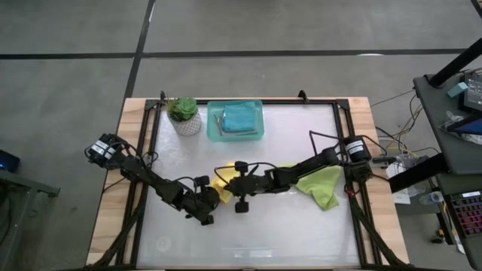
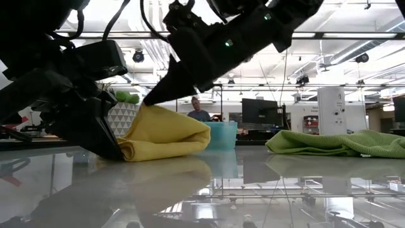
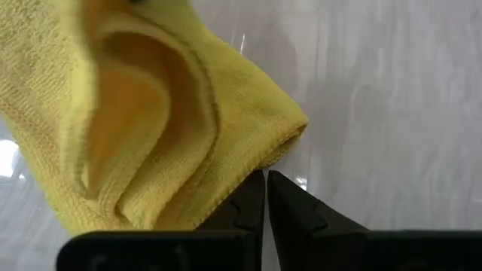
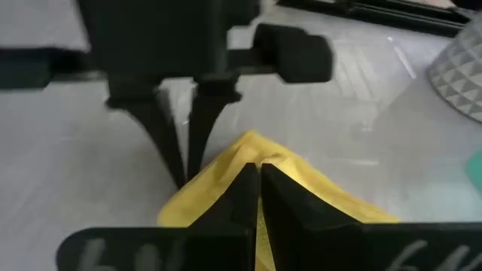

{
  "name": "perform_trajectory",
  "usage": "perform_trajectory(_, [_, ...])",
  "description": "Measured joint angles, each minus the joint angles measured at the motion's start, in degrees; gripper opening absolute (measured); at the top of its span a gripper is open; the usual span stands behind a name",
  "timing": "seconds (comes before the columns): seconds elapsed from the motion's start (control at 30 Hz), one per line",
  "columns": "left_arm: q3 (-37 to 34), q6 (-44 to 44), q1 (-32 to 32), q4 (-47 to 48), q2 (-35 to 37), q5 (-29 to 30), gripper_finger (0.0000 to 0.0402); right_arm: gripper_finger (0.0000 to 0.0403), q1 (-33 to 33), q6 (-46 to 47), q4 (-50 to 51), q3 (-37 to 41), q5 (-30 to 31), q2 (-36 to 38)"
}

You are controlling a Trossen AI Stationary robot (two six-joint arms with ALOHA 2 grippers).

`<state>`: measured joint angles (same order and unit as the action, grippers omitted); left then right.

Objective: Fold microfiber towels
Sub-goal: Fold the yellow microfiber cloth

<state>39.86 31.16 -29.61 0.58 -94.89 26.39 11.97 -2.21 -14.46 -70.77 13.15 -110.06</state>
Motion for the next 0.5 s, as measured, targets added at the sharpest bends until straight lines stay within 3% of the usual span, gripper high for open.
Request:
perform_trajectory(0.2, [0.0, -0.01, 0.0, -0.01, 0.0, -0.01, 0.0005, 0.0008, 0.07, 6.44, -1.22, -0.06, 0.13, -0.32])
perform_trajectory(0.37, [-0.07, -0.02, 0.01, -0.03, 0.0, -0.02, 0.0005, 0.0008, 1.21, 7.5, -3.5, -0.06, -5.85, -4.37])
perform_trajectory(0.5, [-0.09, 0.0, 0.0, -0.07, 0.0, -0.02, 0.0005, 0.0008, 1.63, 7.85, -4.16, -1.42, -6.24, -8.13])
